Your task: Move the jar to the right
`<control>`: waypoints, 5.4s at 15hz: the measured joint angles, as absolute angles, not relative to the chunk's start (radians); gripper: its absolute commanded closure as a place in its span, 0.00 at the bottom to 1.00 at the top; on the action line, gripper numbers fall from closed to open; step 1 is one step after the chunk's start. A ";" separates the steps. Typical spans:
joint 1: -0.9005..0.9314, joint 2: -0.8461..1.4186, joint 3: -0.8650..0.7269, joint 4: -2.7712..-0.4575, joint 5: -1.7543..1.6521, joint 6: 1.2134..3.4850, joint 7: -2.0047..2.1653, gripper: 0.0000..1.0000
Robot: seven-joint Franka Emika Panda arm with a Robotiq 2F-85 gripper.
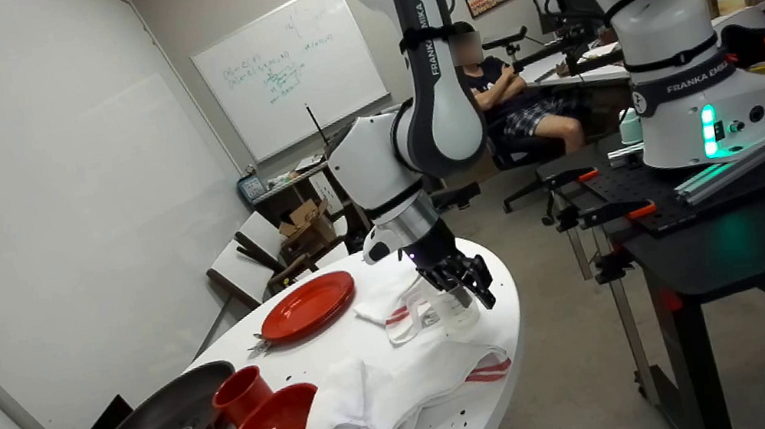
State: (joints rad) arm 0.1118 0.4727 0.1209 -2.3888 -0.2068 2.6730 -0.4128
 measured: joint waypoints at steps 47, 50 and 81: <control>-0.121 0.131 -0.066 -2.355 0.080 2.561 -0.581 0.99; -0.153 0.175 -0.079 -2.332 0.068 2.584 -0.584 0.99; -0.199 0.511 -0.055 -2.126 -0.237 2.654 -0.591 0.99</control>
State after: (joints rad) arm -0.1994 0.5113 -0.0547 -2.1264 -0.2373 2.6539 -0.5912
